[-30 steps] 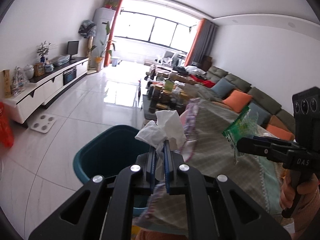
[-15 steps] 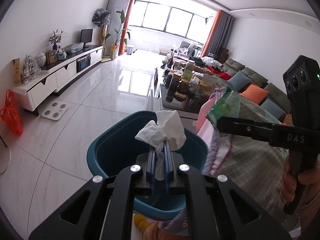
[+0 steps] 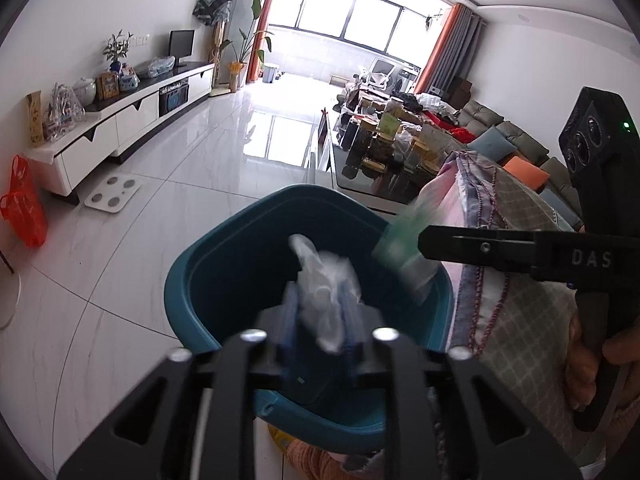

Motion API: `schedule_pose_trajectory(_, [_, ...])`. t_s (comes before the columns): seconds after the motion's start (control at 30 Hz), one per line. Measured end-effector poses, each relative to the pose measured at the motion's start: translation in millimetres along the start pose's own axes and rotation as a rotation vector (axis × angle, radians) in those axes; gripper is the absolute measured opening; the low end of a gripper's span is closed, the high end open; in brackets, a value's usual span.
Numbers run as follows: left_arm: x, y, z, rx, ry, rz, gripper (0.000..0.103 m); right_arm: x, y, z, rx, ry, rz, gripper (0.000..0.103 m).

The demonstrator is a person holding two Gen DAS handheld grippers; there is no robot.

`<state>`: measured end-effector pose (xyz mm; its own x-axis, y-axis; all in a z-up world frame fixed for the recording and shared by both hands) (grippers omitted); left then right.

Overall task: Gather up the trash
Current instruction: 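Carry tissue and mesh bag to the teal bin with both tools and release, then move both open tools back over the table trash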

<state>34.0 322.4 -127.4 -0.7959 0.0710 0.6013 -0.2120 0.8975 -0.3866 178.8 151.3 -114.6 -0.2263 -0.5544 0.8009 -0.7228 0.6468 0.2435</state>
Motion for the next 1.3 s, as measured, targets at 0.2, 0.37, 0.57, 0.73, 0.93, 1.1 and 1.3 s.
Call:
schedule_pose_trajectory(0.2, [1, 2, -3, 0.019, -0.014, -0.011, 0.031, 8, -2, 2, -0.006, -0.022, -0.003, 0.053])
schedule_pose_trajectory(0.37, [22, -17, -7, -0.028, -0.079, -0.014, 0.045, 36, -8, 9, -0.004, -0.082, -0.015, 0.055])
schedule_pose_trajectory(0.57, [42, -63, -12, -0.127, -0.144, 0.068, 0.055, 97, -19, 30, 0.010, -0.206, 0.001, 0.055])
schedule_pose_trajectory(0.73, [42, -116, -2, -0.212, -0.136, 0.191, 0.056, 148, -41, 55, -0.030, -0.301, 0.044, 0.055])
schedule_pose_trajectory(0.93, [30, -184, 19, -0.307, -0.067, 0.366, 0.056, 202, -79, 95, -0.125, -0.384, 0.116, 0.057])
schedule_pose_trajectory(1.1, [14, -237, 47, -0.373, 0.022, 0.501, 0.056, 241, -113, 132, -0.214, -0.437, 0.199, 0.057])
schedule_pose_trajectory(1.3, [5, -288, 82, -0.447, 0.120, 0.628, 0.056, 279, -151, 182, -0.311, -0.475, 0.352, 0.058])
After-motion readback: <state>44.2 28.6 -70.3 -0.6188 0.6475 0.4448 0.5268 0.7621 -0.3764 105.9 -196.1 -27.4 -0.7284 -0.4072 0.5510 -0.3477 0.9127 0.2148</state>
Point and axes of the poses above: each gripper's, at about its wrist camera, not at the fingertips, and x roughly against the way its jaws point, y to its left, z to its underside, the point moved 4 cm from there along -x, roughly the way its jaws point, and after that the axes turned 11 degrees about z, right-handed, at the moved point
